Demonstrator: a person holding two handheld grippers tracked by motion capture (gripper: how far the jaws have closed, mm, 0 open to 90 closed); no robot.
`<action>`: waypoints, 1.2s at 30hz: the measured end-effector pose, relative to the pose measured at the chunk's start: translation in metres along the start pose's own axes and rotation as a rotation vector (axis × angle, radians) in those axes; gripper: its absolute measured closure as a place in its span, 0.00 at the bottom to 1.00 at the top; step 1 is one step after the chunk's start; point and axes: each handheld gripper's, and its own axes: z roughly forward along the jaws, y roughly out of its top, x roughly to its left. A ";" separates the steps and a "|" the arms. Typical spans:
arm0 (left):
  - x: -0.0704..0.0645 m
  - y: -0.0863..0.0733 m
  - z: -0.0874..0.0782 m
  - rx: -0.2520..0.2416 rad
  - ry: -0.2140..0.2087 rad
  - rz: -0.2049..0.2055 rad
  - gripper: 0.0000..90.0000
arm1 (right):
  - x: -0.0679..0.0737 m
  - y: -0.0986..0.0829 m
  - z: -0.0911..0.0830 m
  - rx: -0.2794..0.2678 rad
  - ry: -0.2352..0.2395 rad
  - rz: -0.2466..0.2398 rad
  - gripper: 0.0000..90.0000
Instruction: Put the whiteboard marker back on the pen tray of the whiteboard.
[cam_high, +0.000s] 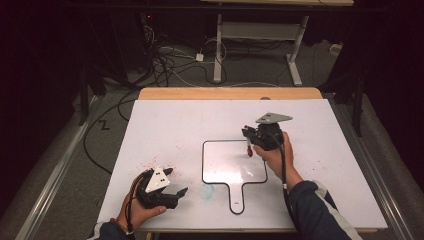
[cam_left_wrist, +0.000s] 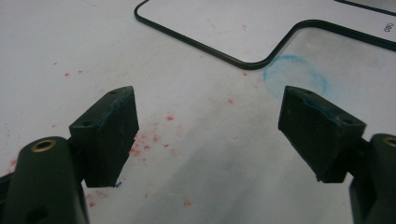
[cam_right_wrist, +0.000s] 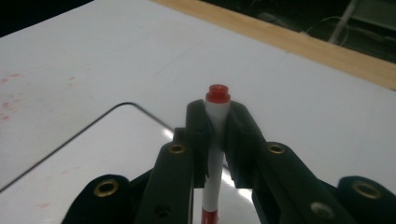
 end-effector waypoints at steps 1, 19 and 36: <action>0.000 0.000 0.000 0.001 -0.004 0.002 0.22 | -0.007 -0.002 0.000 -0.012 -0.022 0.011 0.90; -0.003 0.002 0.004 0.016 -0.010 0.020 0.22 | 0.007 -0.027 -0.018 -0.009 0.096 -0.026 0.90; -0.003 0.002 0.005 0.017 -0.012 0.026 0.22 | -0.004 -0.047 -0.020 -0.060 0.049 0.019 0.90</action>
